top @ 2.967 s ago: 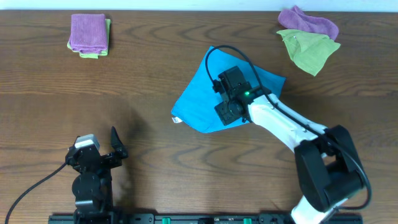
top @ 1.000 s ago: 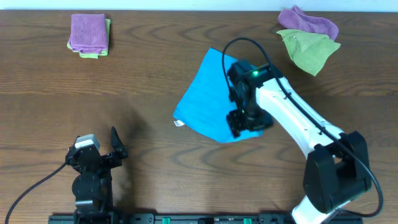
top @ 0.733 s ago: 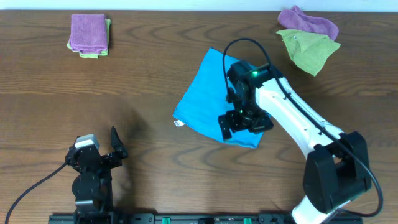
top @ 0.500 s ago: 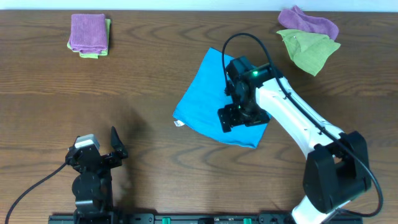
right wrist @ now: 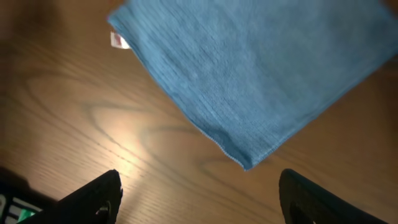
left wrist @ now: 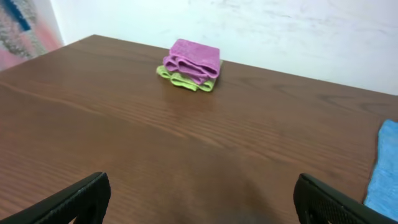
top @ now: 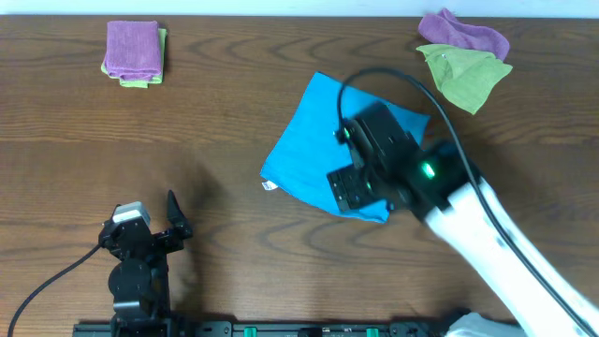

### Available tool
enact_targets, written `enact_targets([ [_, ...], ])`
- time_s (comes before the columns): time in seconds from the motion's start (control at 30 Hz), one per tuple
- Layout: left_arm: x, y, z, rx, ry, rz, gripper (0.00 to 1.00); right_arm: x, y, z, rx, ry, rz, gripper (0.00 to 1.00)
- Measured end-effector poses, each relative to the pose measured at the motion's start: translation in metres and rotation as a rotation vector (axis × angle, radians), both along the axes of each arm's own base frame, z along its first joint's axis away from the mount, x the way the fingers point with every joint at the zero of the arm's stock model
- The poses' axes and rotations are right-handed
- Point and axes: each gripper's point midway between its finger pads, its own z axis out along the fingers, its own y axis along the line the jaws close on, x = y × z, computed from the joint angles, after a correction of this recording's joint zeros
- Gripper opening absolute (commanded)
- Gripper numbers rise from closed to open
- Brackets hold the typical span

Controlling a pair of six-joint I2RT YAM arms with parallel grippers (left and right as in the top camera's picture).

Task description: Fold the cloth

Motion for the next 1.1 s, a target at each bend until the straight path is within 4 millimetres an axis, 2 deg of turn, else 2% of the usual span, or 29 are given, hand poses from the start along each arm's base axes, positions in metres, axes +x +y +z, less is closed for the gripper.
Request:
enact_targets([
  [0.07,0.001,-0.007,-0.001,-0.025,-0.002,-0.039,0.95,-0.025,-0.004,-0.002,0.004,-0.024,0.015,0.84],
  [0.23,0.003,-0.024,-0.001,-0.133,-0.014,-0.114,0.95,-0.082,-0.008,-0.026,0.053,-0.017,0.067,0.87],
  [0.3,0.003,-0.027,0.000,-0.164,-0.017,-0.129,0.96,-0.096,-0.008,-0.023,0.091,-0.031,0.089,0.90],
  [0.37,0.003,-0.032,0.000,-0.190,-0.019,-0.149,0.95,-0.103,-0.008,-0.011,0.147,-0.061,0.099,0.99],
  [0.47,0.003,-0.036,0.000,-0.214,-0.020,-0.171,0.96,-0.108,-0.012,0.002,0.203,-0.094,0.091,0.99],
  [0.57,0.004,-0.040,0.002,-0.262,-0.029,-0.187,0.95,-0.108,-0.013,0.004,0.213,-0.097,0.086,0.99],
  [0.77,0.006,-0.050,0.010,-0.334,-0.073,-0.239,0.95,-0.110,0.001,0.005,0.262,-0.069,0.108,0.99],
  [0.93,0.006,-0.057,0.016,-0.352,-0.092,-0.281,0.95,-0.102,0.011,0.015,0.311,-0.114,0.108,0.99],
  [1.1,0.004,-0.071,0.023,-0.359,-0.107,-0.368,0.96,-0.091,-0.004,0.013,0.240,-0.172,0.057,0.99],
])
